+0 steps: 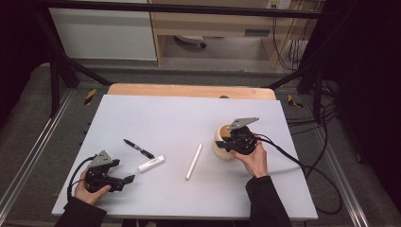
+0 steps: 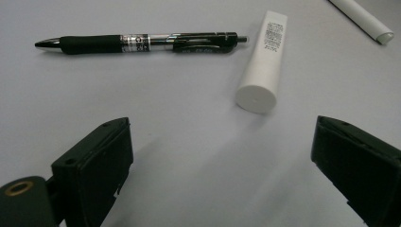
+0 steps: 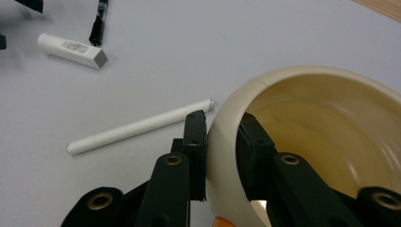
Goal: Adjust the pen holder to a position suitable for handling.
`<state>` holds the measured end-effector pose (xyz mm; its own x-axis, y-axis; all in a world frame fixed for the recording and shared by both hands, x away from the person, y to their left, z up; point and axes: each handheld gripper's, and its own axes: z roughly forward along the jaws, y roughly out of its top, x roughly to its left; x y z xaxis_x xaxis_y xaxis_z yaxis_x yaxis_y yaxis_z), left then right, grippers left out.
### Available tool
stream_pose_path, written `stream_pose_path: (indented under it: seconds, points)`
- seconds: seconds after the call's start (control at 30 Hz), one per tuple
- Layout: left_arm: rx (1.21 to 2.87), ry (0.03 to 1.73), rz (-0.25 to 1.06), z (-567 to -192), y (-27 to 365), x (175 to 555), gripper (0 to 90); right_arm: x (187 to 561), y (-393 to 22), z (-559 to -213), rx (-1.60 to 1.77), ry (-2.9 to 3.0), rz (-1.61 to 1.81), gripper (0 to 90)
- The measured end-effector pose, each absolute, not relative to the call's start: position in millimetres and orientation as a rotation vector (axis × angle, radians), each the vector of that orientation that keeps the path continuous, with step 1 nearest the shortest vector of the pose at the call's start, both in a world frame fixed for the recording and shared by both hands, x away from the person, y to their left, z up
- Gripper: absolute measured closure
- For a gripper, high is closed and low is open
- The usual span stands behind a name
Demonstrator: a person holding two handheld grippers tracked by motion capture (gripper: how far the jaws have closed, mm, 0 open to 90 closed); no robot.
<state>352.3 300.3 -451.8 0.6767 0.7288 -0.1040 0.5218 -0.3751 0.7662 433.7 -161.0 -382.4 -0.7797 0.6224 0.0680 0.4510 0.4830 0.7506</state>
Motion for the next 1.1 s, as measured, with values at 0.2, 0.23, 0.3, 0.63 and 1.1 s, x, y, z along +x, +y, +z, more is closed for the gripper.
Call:
stream_pose_path:
  seconds: [0.2, 0.23, 0.3, 0.63, 1.1]
  points:
    - [2.063, 0.96, 0.32, -451.5, 300.2, 352.0, 6.4, 430.2, -148.8, -379.4, 0.888, 2.532, 1.155, 76.1]
    - [2.063, 0.96, 0.32, -451.3, 300.2, 351.8, 6.4, 429.9, -146.3, -378.5, 0.881, 2.533, 1.16, 76.0]
    - [2.063, 0.959, 0.32, -451.3, 300.3, 351.8, 6.4, 429.2, -141.5, -376.7, 0.873, 2.534, 1.141, 76.1]
    - [2.065, 0.958, 0.32, -451.4, 300.1, 352.0, 6.5, 431.7, -136.2, -378.7, 0.915, 2.536, 1.16, 76.3]
    - [2.066, 0.958, 0.319, -451.5, 300.0, 351.9, 6.5, 434.2, -133.1, -383.2, 0.939, 2.532, 1.162, 75.7]
